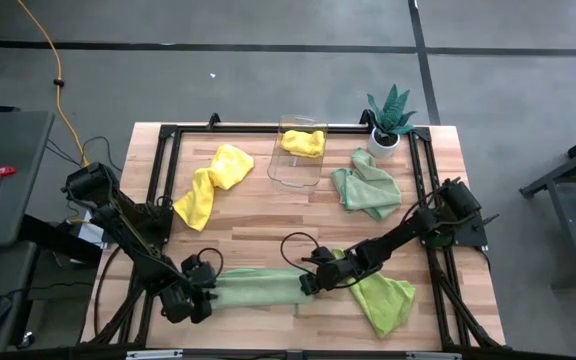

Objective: Fold microfiber towels
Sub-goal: Fold the bottom left blue towel

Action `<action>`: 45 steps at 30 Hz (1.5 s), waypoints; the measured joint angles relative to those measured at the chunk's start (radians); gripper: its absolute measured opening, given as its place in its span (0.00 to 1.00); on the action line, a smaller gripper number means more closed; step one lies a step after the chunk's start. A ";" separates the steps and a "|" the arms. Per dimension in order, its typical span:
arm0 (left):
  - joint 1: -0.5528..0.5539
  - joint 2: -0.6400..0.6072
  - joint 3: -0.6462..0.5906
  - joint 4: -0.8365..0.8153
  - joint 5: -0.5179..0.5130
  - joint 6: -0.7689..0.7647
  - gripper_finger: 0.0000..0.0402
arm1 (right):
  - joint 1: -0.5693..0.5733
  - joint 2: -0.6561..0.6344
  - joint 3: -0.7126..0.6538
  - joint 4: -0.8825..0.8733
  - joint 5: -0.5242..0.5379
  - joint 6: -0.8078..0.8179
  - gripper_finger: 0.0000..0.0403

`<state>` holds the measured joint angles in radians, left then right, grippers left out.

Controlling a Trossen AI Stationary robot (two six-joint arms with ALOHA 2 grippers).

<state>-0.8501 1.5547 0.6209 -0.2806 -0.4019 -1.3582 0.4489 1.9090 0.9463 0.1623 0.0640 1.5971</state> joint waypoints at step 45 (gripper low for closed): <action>0.238 0.091 -0.003 0.384 0.039 0.478 0.02 | -0.012 -0.409 0.152 -0.887 0.031 -0.027 0.00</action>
<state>-0.6124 1.6461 0.6178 0.1036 -0.3629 -0.8806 0.4370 1.5001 1.0978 -0.7249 0.0954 1.5698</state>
